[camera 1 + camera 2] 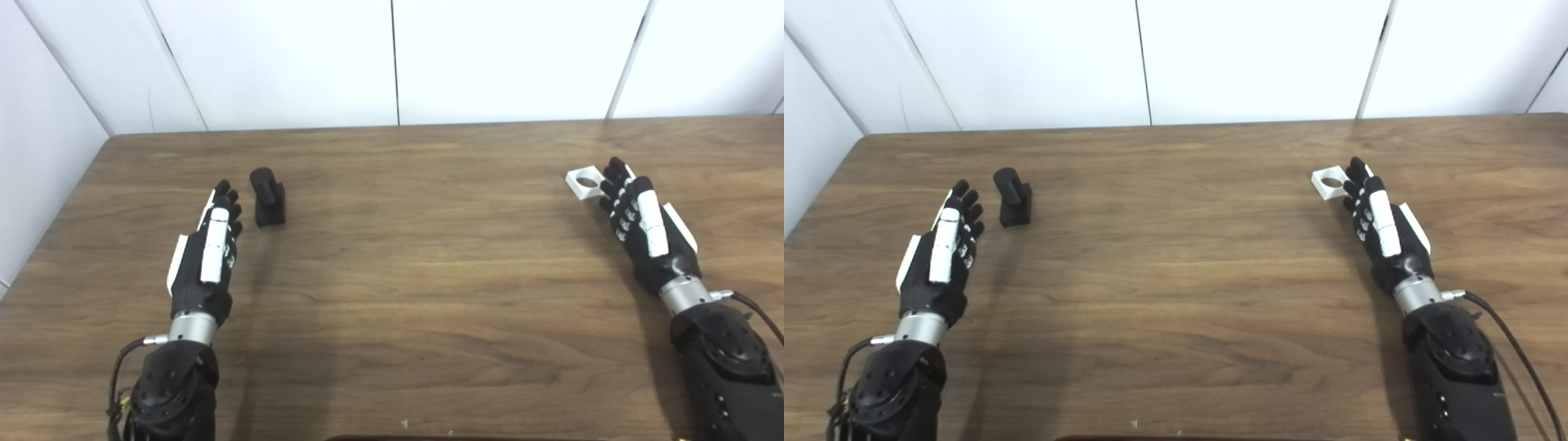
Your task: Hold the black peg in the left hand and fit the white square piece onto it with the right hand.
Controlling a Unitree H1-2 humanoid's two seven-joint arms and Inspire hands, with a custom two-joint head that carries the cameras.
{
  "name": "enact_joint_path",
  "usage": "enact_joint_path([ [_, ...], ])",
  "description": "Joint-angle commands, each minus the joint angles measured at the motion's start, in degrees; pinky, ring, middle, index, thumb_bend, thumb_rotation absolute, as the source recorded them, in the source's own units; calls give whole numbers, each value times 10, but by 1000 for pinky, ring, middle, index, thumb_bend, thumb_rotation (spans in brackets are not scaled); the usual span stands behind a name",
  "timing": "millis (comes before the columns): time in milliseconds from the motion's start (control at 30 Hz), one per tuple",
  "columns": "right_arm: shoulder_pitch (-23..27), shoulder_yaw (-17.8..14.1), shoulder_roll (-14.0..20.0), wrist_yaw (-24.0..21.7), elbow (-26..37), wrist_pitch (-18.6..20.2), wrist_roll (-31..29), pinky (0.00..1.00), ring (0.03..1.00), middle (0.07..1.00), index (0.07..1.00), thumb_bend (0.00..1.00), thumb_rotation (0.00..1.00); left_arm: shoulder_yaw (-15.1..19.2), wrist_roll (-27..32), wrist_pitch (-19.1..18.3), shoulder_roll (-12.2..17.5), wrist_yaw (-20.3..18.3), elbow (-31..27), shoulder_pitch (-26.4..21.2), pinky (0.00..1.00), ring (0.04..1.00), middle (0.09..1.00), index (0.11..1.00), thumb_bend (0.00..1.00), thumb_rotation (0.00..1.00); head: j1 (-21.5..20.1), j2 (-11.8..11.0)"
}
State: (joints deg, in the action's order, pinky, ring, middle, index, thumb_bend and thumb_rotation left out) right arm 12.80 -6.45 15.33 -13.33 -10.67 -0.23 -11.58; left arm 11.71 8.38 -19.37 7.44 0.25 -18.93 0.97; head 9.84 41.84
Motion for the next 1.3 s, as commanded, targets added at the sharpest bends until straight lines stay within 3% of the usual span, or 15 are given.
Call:
enact_joint_path([
  [0,17,-1,6,-6,6,-21,-2,1000,1000,1000,1000,566,1000,-1,-12,-10,5,9,-31,-17,1000,1000,1000,1000,538,849,2,1],
  [267,14,-1,6,-9,4,-24,-4,1000,1000,1000,1000,569,1000,-38,-161,-72,17,51,-49,-33,1000,1000,1000,1000,561,674,6,-1],
  [367,13,-2,4,-8,5,-20,-4,1000,1000,1000,1000,565,1000,-40,-234,-75,11,32,-49,-42,1000,1000,1000,1000,588,652,5,-1],
  [467,11,-1,2,-7,7,-17,-4,1000,1000,1000,1000,558,1000,-30,-309,-75,-7,4,-49,-52,1000,1000,1000,1000,557,552,5,-2],
  [567,9,-1,2,-6,8,-20,-3,1000,1000,1000,1000,559,1000,-22,-398,-75,-23,-15,-40,-66,1000,1000,1000,996,593,499,4,-4],
  [833,4,-6,-1,-6,10,-23,-10,1000,1000,1000,1000,548,1000,-21,-618,-75,-47,-63,-8,-94,1000,1000,1000,943,713,484,-2,-8],
  [1267,-7,-7,-2,0,24,-17,-5,1000,1000,1000,1000,550,1000,-28,-772,-75,-51,-100,57,-127,1000,1000,1000,920,764,518,-4,-16],
])
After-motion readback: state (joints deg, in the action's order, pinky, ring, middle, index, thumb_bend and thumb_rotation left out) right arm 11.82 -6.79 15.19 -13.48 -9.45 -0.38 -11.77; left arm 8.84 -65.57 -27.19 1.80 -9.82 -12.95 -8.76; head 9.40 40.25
